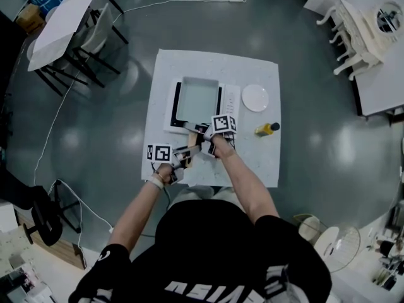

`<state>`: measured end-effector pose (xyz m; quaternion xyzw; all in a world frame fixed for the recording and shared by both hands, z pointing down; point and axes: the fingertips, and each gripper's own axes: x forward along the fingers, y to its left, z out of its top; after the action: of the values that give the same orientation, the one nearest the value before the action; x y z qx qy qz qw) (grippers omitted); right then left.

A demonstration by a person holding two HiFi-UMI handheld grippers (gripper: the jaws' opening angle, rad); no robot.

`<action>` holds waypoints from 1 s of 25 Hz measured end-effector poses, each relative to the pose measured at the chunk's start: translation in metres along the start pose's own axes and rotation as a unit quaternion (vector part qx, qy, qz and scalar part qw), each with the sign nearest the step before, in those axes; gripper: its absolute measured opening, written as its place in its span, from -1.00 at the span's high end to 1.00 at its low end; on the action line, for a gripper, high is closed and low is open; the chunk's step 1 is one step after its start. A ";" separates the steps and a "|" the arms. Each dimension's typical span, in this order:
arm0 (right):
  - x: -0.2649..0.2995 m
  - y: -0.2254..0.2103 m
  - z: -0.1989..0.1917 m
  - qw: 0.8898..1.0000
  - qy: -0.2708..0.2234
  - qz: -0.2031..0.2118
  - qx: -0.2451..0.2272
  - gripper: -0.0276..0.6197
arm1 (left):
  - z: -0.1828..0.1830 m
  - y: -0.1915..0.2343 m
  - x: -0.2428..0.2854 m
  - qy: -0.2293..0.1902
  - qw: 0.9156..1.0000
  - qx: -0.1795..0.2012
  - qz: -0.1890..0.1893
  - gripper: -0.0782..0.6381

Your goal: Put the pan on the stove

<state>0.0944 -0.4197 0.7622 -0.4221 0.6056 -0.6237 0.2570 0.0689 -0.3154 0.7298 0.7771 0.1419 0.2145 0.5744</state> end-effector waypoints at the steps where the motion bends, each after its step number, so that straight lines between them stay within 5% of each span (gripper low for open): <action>1: 0.001 -0.002 0.000 1.000 0.001 0.000 0.002 0.49 | 0.000 0.002 0.000 0.001 1.000 0.001 0.004 0.51; 14: 0.004 -0.012 -0.001 1.000 0.015 -0.005 0.006 0.49 | -0.003 0.019 0.004 -0.004 0.999 0.006 0.041 0.52; 25: -0.021 -0.015 0.000 1.000 -0.002 -0.023 -0.008 0.22 | -0.004 0.015 0.002 -0.019 0.999 0.021 0.036 0.48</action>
<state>0.1074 -0.4004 0.7719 -0.4394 0.6001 -0.6239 0.2400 0.0678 -0.3158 0.7458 0.7978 0.1074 0.2171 0.5521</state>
